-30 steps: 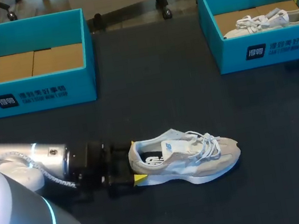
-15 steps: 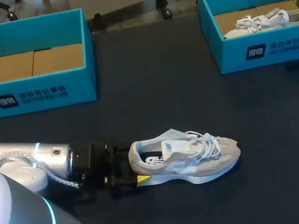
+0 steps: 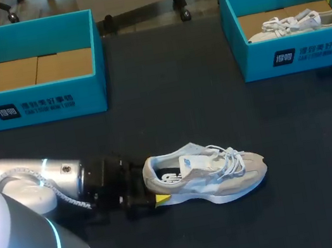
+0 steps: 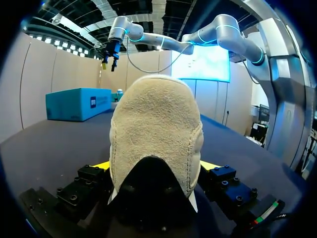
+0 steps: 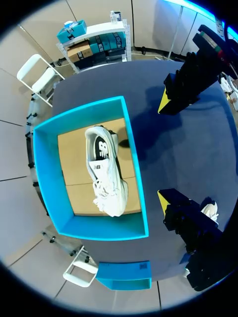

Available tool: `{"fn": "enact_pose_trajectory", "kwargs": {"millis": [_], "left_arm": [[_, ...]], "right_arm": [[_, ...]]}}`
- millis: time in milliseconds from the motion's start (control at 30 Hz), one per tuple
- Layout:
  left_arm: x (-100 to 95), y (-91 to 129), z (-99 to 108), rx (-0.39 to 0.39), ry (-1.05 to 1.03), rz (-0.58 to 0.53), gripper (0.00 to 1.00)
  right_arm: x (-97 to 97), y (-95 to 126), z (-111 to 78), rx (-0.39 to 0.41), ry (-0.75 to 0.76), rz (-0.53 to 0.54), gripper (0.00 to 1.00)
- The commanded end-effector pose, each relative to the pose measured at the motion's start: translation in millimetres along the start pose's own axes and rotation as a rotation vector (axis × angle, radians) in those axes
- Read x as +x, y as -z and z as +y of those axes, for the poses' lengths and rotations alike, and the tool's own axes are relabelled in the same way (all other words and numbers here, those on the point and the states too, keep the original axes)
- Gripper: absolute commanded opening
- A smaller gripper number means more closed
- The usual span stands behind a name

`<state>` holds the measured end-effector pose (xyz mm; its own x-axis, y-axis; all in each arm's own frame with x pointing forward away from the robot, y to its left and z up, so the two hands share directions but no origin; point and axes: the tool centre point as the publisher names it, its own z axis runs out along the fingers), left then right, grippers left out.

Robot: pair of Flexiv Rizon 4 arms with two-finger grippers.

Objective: Take the shoe out of the shoebox, open the shoe tongue, remove and reinsert the insole, then place the shoe into the shoebox

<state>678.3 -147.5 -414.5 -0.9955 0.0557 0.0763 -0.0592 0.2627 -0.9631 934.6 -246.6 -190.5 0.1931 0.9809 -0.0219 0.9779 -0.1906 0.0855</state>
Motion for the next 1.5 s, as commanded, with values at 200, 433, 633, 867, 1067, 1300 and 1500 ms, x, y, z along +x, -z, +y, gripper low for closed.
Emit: {"fn": "enact_pose_trajectory", "kwargs": {"millis": [200, 433, 633, 867, 1067, 1300, 1500], "left_arm": [[-0.3, -5, 0, -0.001, -0.005, 0.014, 1.0], [-0.7, -7, 0, 0.004, -0.001, 0.02, 1.0], [-2.4, -9, 1, 0.004, 0.003, 0.025, 0.0], [-2.8, -5, 2, 0.01, 0.012, 0.045, 0.0], [-2.8, -5, 2, 0.01, 0.012, 0.045, 0.0], [-2.8, -5, 2, 0.01, 0.012, 0.045, 0.0], [-2.8, -5, 2, 0.01, 0.012, 0.045, 0.0]], "right_arm": [[0.3, 0, -1.0, -0.002, -0.002, -0.002, 1.0], [0.3, 0, -1.0, -0.002, -0.002, -0.002, 1.0], [0.3, 0, -1.0, -0.002, -0.002, -0.002, 1.0], [0.3, 0, -1.0, -0.002, -0.002, -0.002, 1.0], [0.3, 0, -1.0, -0.002, -0.002, -0.002, 1.0], [0.3, 0, -1.0, -0.002, -0.002, -0.002, 1.0], [28.2, 3, -9.7, 0.025, -0.047, 0.002, 1.0]]}}
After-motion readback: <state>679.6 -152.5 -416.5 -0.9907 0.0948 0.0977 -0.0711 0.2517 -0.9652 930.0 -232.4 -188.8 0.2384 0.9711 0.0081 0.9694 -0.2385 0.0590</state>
